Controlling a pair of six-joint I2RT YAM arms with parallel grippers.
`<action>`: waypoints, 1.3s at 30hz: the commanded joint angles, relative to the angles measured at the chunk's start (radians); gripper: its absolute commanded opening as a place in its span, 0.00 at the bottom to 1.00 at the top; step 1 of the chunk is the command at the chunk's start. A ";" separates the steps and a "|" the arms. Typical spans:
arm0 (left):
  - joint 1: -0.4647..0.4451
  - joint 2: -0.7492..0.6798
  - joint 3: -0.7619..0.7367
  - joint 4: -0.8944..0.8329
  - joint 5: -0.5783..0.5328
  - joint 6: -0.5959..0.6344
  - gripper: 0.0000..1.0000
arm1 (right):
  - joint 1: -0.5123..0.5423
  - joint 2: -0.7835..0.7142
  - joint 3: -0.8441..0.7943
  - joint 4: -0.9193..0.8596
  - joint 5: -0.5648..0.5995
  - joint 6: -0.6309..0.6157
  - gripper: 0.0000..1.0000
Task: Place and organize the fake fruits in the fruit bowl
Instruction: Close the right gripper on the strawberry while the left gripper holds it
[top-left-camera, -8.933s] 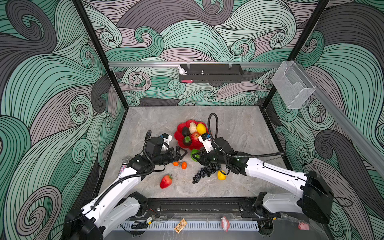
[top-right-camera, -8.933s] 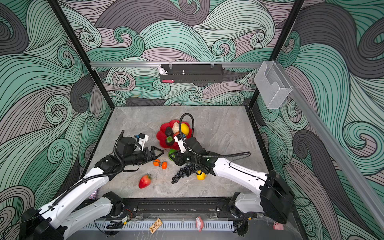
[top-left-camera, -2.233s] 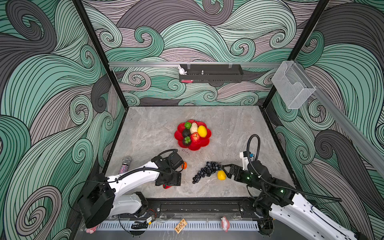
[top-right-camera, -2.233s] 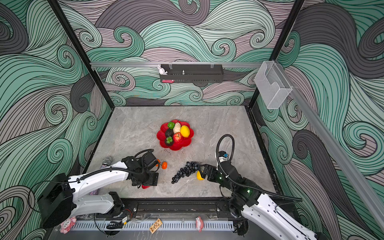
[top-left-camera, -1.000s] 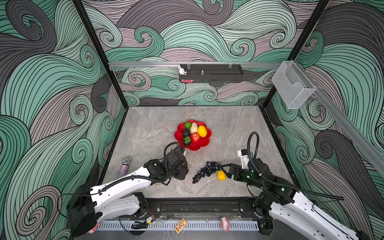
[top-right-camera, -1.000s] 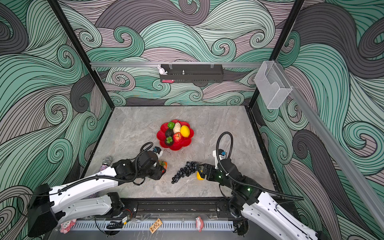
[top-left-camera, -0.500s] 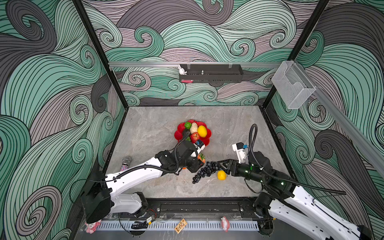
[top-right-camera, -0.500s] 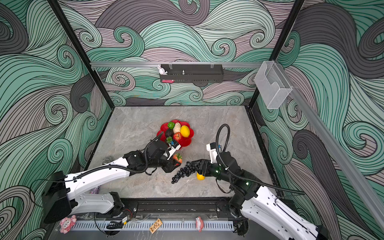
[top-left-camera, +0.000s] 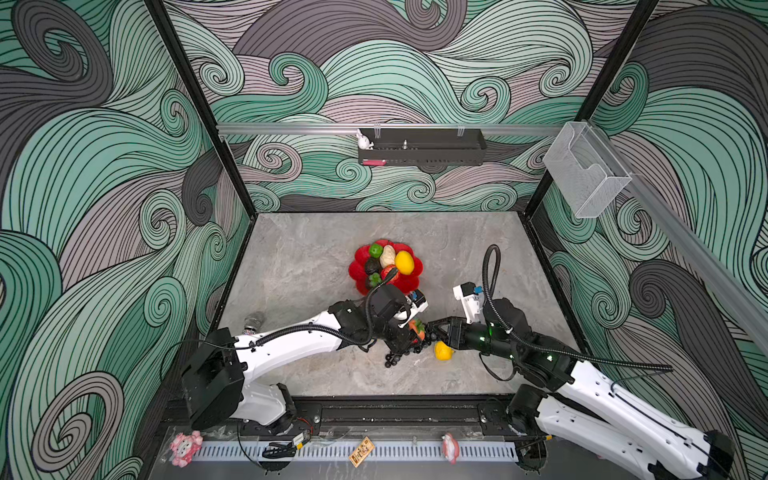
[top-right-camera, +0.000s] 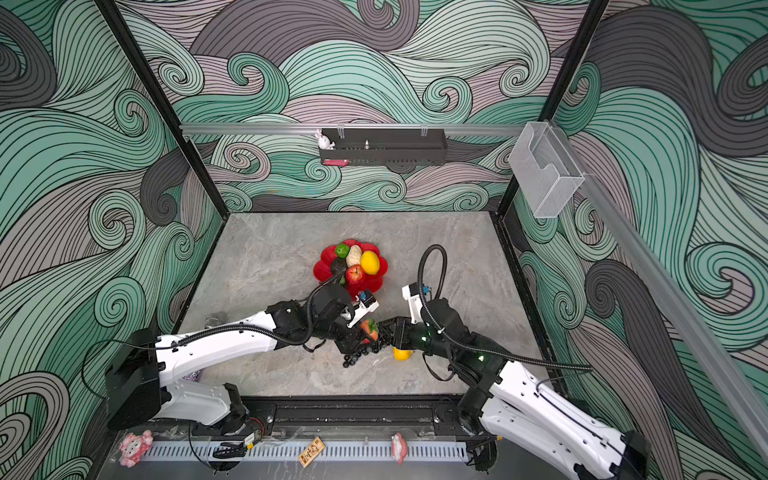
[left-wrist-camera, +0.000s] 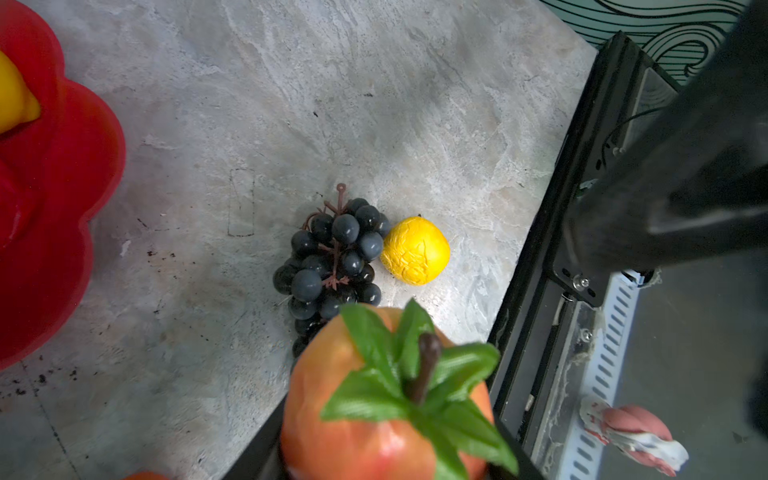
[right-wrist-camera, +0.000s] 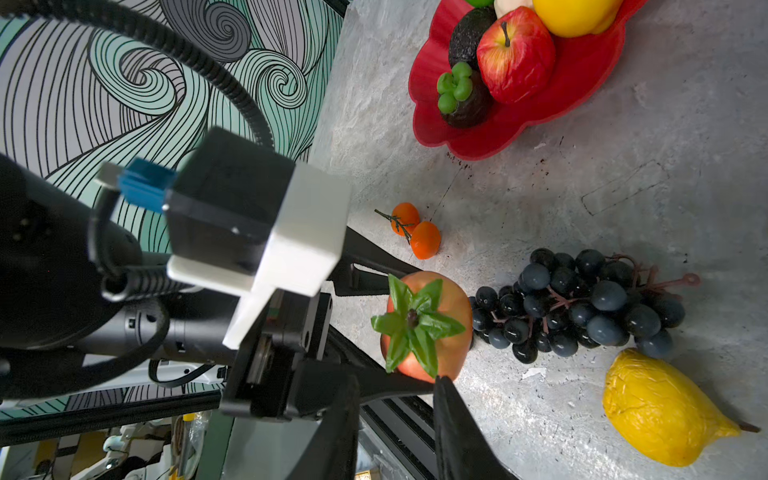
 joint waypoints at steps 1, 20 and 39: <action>-0.013 0.012 0.050 -0.010 0.040 0.027 0.44 | 0.011 0.008 0.010 0.037 -0.006 0.000 0.29; -0.030 0.006 0.042 -0.022 0.068 0.036 0.44 | 0.036 0.070 -0.021 0.059 0.024 0.023 0.23; -0.035 0.000 0.036 -0.018 0.068 0.040 0.44 | 0.048 0.101 -0.024 0.053 0.048 0.018 0.18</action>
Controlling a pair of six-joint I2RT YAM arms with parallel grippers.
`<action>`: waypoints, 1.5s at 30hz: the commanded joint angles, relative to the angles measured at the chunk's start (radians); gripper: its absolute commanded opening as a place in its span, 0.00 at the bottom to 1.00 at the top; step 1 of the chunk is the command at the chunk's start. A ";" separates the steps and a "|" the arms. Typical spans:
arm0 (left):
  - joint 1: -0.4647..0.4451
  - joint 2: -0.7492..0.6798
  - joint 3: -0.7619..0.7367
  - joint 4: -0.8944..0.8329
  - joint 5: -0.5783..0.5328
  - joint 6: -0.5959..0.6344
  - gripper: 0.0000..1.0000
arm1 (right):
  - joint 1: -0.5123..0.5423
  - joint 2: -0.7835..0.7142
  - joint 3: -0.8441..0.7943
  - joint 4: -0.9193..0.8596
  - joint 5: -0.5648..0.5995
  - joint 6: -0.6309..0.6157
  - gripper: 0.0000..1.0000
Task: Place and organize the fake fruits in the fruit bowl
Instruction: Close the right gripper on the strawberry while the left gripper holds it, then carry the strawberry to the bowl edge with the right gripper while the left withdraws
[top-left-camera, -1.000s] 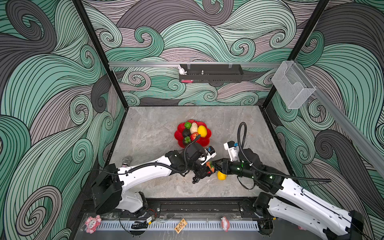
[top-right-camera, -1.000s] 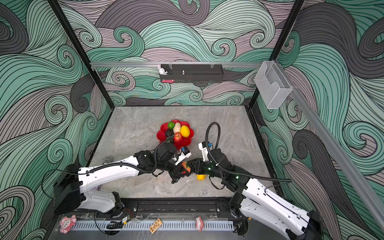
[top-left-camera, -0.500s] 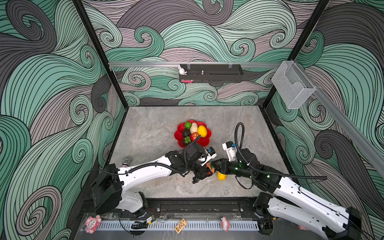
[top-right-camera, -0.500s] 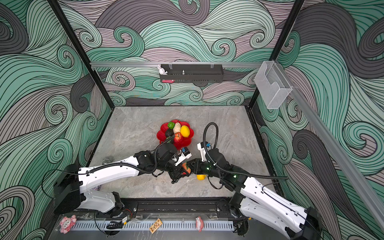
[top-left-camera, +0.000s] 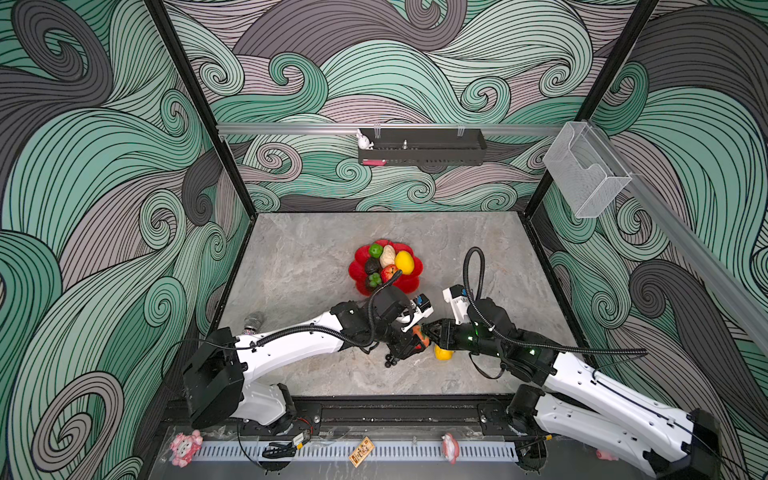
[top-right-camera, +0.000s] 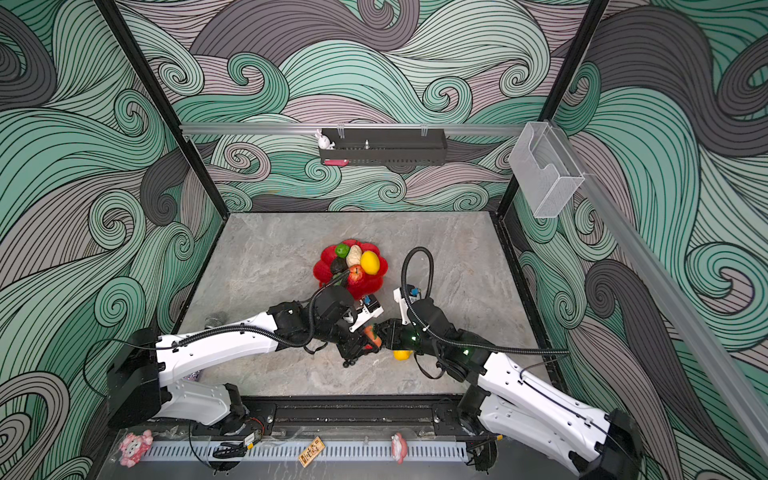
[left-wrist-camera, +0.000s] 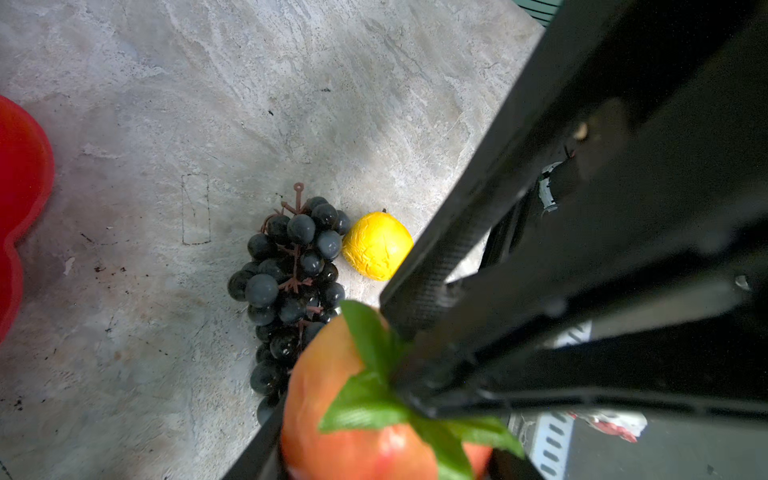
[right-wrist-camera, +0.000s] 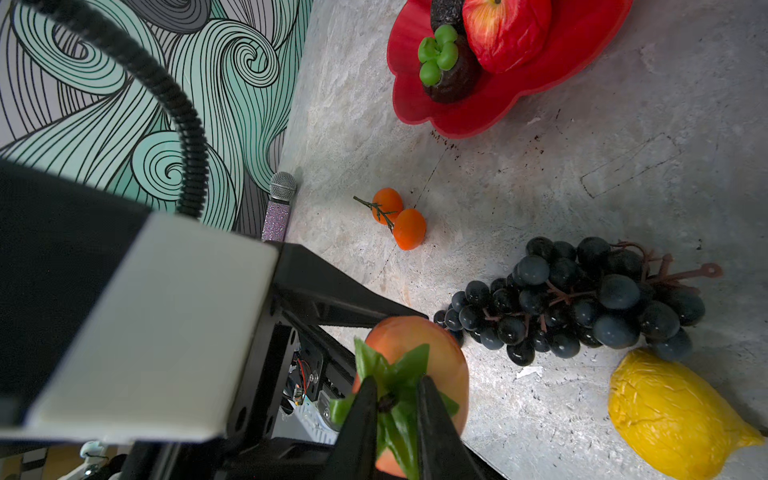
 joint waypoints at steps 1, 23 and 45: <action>-0.011 -0.005 0.022 -0.008 0.018 0.018 0.44 | 0.009 0.002 -0.007 0.009 0.017 0.001 0.17; -0.013 -0.125 -0.037 -0.010 -0.163 -0.067 0.81 | -0.007 0.028 0.095 -0.044 0.057 -0.118 0.02; 0.006 -0.915 -0.100 -0.482 -0.959 -0.334 0.96 | -0.200 0.553 0.507 -0.066 0.114 -0.375 0.05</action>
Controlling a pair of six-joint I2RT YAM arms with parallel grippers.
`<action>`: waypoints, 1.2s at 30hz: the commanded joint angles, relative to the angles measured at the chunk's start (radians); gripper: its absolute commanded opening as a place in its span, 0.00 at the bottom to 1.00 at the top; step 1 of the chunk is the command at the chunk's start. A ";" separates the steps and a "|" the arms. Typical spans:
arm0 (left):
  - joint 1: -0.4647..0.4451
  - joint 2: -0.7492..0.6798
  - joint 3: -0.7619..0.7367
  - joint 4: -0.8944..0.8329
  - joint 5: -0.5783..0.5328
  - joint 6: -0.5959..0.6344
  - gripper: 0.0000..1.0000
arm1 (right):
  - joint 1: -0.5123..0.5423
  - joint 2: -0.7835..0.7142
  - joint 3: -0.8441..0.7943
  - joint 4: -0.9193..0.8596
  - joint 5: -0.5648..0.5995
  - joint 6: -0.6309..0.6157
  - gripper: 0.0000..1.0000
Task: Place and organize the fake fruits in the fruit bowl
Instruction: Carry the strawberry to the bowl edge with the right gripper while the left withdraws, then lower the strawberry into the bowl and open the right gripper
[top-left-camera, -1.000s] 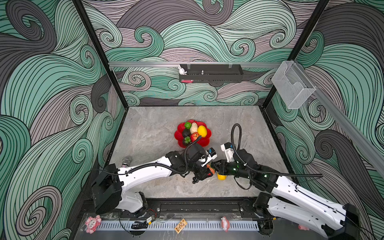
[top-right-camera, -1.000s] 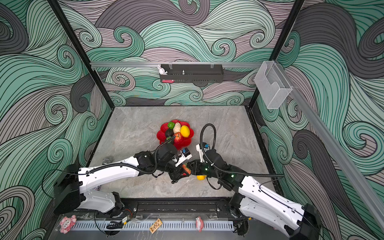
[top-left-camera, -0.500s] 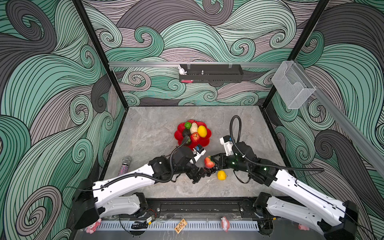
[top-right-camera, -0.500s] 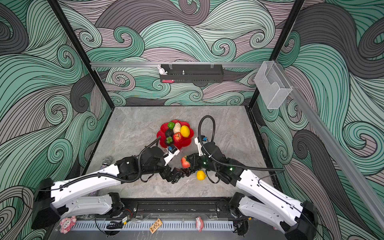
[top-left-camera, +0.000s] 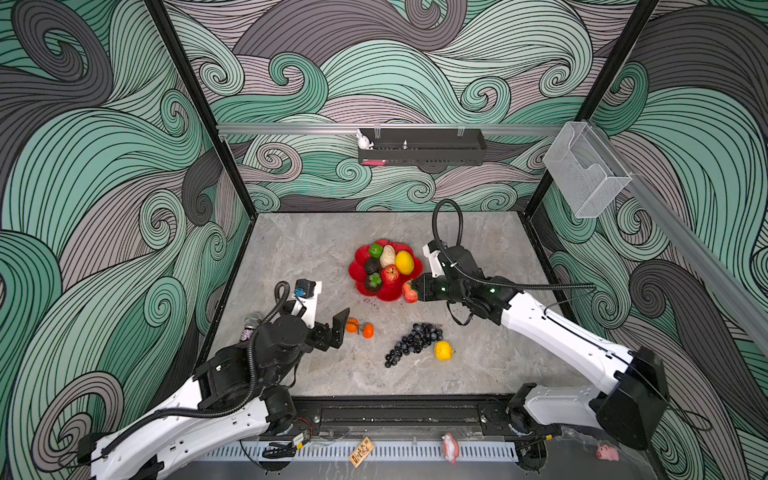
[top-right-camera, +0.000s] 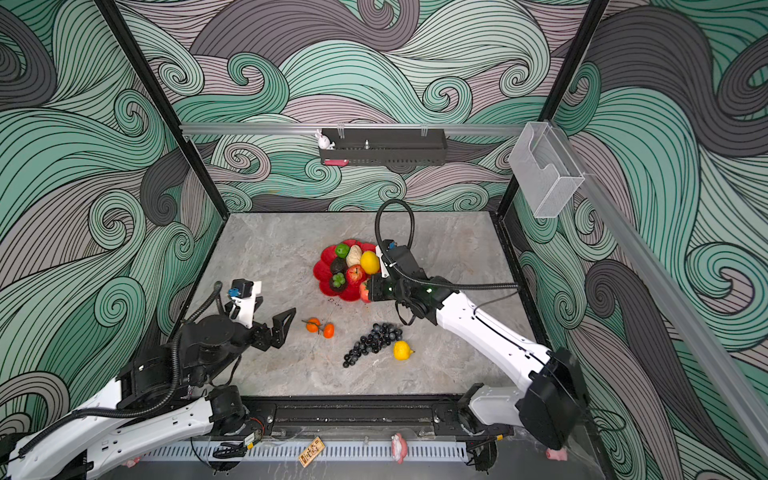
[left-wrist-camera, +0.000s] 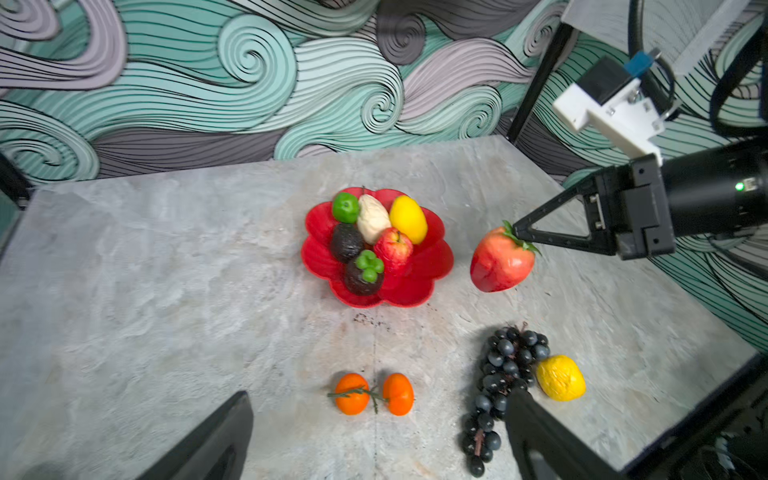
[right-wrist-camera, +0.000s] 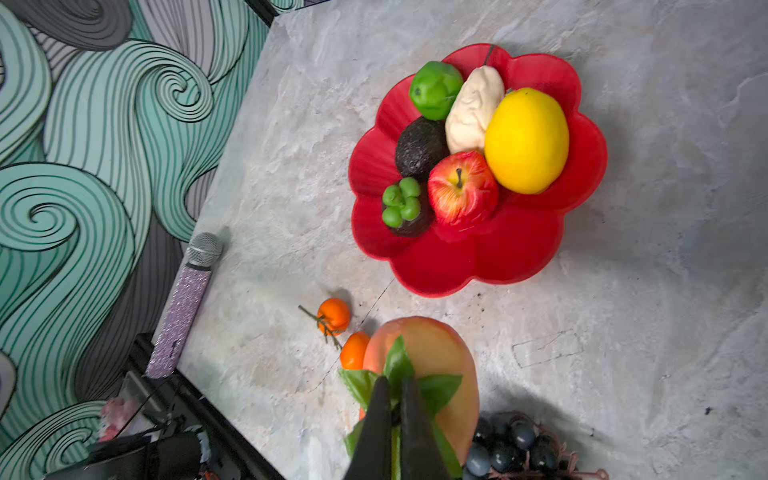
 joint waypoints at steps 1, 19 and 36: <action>0.006 -0.065 0.019 -0.125 -0.125 -0.039 0.96 | -0.028 0.061 0.052 0.015 0.042 -0.040 0.05; 0.003 -0.221 -0.020 -0.119 -0.112 -0.071 0.97 | -0.102 0.350 0.137 0.158 0.047 0.049 0.05; 0.003 -0.210 -0.022 -0.110 -0.115 -0.063 0.97 | -0.114 0.406 0.106 0.189 0.127 0.140 0.10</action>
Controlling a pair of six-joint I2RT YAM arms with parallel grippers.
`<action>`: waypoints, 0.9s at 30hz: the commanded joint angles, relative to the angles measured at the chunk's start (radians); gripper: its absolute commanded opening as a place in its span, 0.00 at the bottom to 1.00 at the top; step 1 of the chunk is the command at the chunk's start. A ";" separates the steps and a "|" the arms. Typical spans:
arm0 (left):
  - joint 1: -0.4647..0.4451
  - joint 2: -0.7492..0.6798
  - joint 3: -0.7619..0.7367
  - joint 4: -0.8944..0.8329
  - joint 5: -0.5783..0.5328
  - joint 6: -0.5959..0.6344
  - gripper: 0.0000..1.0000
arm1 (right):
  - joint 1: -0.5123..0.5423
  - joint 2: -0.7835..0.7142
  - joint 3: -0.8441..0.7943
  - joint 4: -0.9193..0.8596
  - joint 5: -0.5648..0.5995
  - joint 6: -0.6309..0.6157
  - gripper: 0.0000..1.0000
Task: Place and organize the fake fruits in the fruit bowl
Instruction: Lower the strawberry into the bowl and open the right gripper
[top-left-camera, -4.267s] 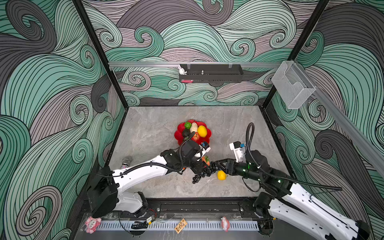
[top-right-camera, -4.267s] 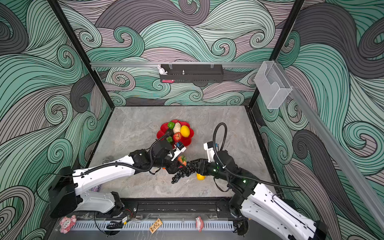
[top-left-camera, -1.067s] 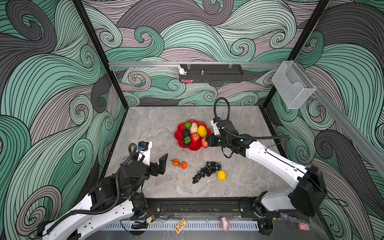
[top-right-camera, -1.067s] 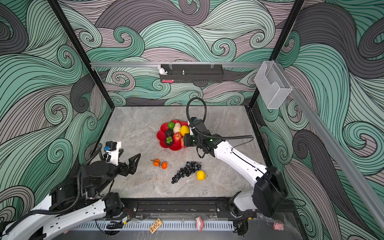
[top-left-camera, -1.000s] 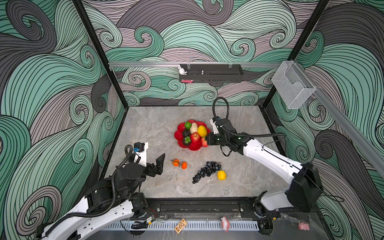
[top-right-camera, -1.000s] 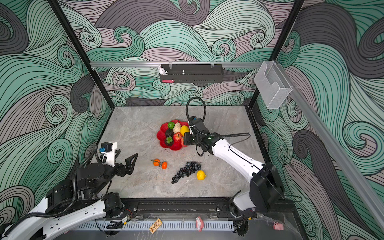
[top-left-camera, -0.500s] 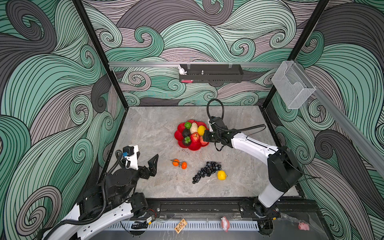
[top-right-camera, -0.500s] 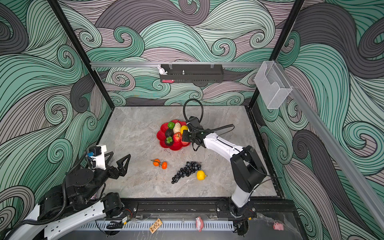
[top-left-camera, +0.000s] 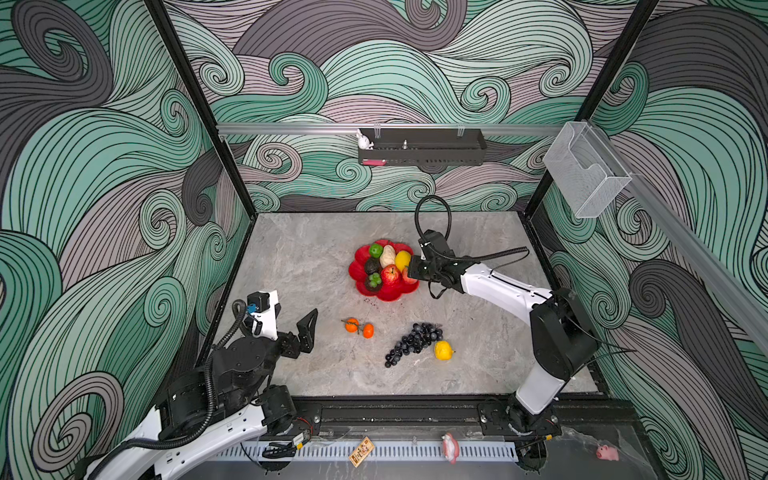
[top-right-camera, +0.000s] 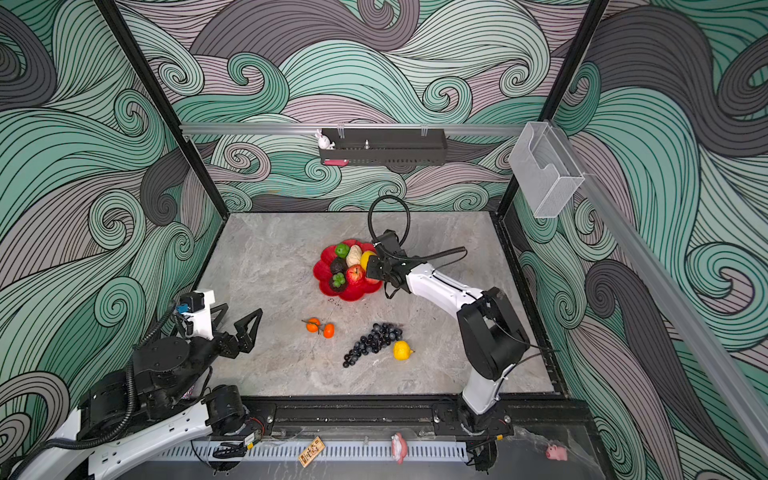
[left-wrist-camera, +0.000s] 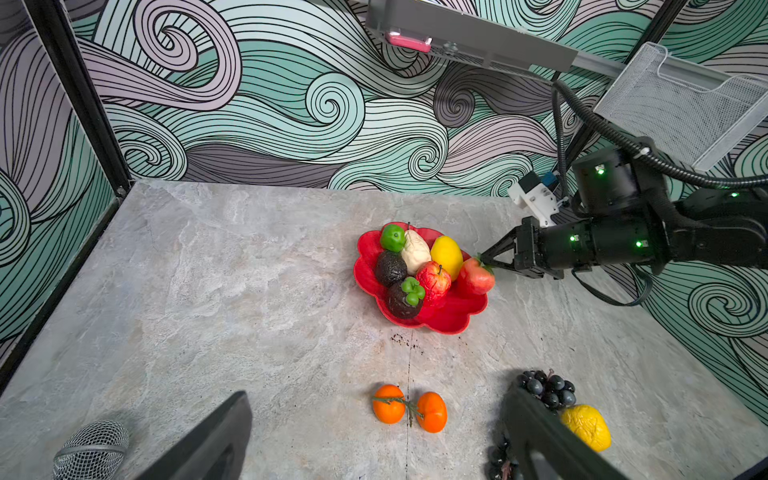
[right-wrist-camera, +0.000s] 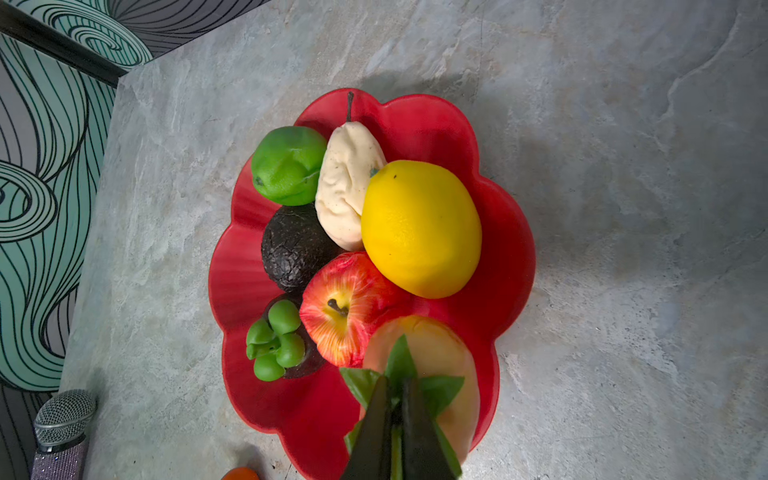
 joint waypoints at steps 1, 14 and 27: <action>0.001 0.011 0.002 -0.008 -0.010 -0.006 0.97 | -0.004 0.017 -0.016 0.024 0.028 0.034 0.10; 0.002 0.005 -0.001 -0.009 -0.023 -0.008 0.97 | -0.005 0.035 -0.022 0.030 0.028 0.033 0.20; 0.003 0.195 0.040 -0.051 0.004 -0.030 0.97 | -0.004 -0.258 -0.111 -0.110 0.048 -0.072 0.40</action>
